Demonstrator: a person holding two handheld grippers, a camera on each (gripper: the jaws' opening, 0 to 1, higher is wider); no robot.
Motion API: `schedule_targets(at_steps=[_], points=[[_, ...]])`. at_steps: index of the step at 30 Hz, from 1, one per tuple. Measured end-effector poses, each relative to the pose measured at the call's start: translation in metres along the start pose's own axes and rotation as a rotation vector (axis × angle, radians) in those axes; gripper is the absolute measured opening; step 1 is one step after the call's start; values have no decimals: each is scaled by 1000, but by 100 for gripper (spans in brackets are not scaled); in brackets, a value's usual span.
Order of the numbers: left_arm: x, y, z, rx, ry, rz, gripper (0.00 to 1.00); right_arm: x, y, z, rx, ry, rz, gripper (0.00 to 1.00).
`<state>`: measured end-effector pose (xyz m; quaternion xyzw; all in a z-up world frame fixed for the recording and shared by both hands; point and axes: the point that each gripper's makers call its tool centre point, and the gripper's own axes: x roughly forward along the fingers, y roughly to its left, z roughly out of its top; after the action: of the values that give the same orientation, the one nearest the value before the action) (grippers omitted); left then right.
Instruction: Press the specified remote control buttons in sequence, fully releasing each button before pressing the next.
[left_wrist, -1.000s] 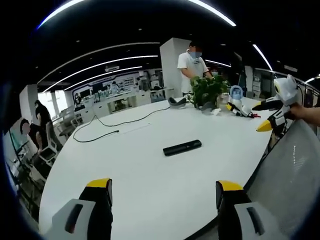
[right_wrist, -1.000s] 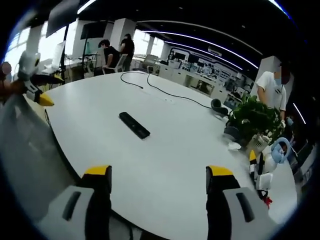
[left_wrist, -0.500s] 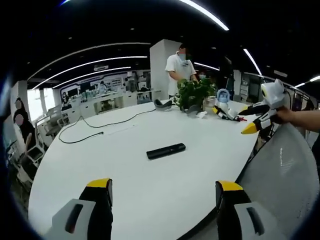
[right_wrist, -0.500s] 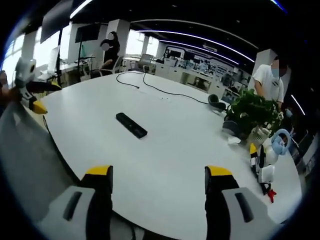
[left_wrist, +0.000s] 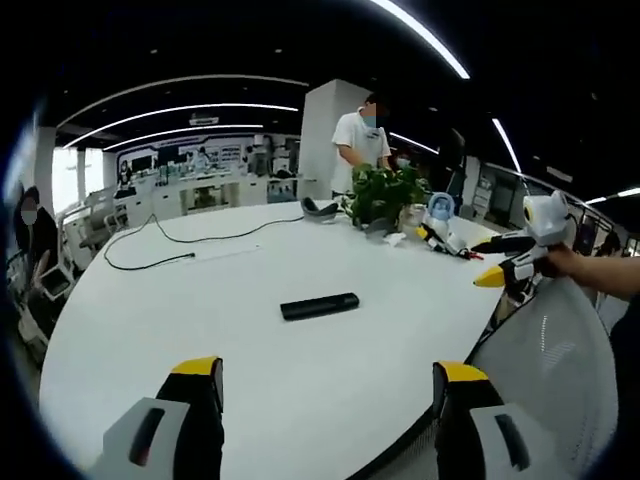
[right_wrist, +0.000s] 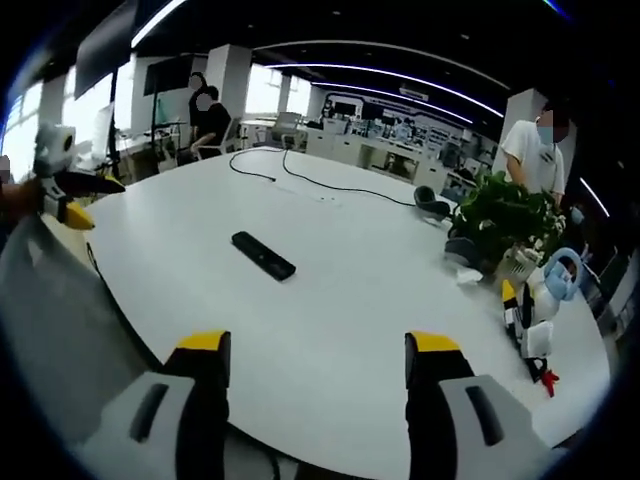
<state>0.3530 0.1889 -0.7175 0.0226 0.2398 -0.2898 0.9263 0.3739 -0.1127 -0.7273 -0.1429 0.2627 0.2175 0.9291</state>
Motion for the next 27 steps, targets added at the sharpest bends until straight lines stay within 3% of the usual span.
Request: schedule_targets(at_steps=[11, 19, 27], points=[[16, -12, -13, 39, 97, -102, 92, 0, 2, -2, -11, 8, 6, 72], [23, -18, -21, 57, 131, -149, 92, 0, 2, -1, 8, -2, 10, 71], [34, -16, -27, 127, 183, -167, 92, 0, 3, -2, 3, 6, 12, 70]])
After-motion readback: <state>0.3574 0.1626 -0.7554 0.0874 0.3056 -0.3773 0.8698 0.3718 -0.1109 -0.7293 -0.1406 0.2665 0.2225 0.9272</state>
